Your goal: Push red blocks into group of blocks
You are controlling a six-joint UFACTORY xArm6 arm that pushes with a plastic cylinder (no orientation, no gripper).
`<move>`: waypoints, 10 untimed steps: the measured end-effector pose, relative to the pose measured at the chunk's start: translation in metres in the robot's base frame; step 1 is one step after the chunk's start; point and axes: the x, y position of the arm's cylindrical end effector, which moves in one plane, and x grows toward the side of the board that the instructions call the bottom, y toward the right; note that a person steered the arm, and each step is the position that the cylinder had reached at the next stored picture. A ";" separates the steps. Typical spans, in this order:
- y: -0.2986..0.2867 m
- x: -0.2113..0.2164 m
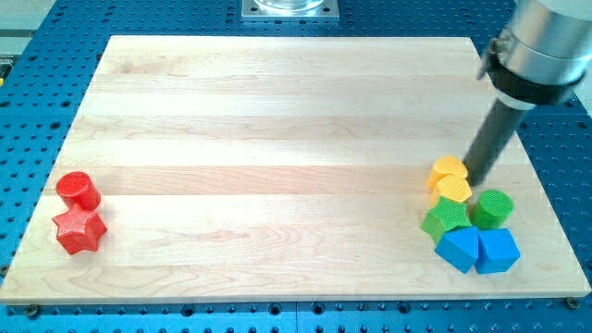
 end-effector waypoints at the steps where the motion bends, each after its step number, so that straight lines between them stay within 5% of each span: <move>1: -0.074 -0.030; 3: -0.322 -0.059; 5: -0.500 0.011; 6: -0.481 0.043; 9: -0.248 0.035; 10: -0.307 0.036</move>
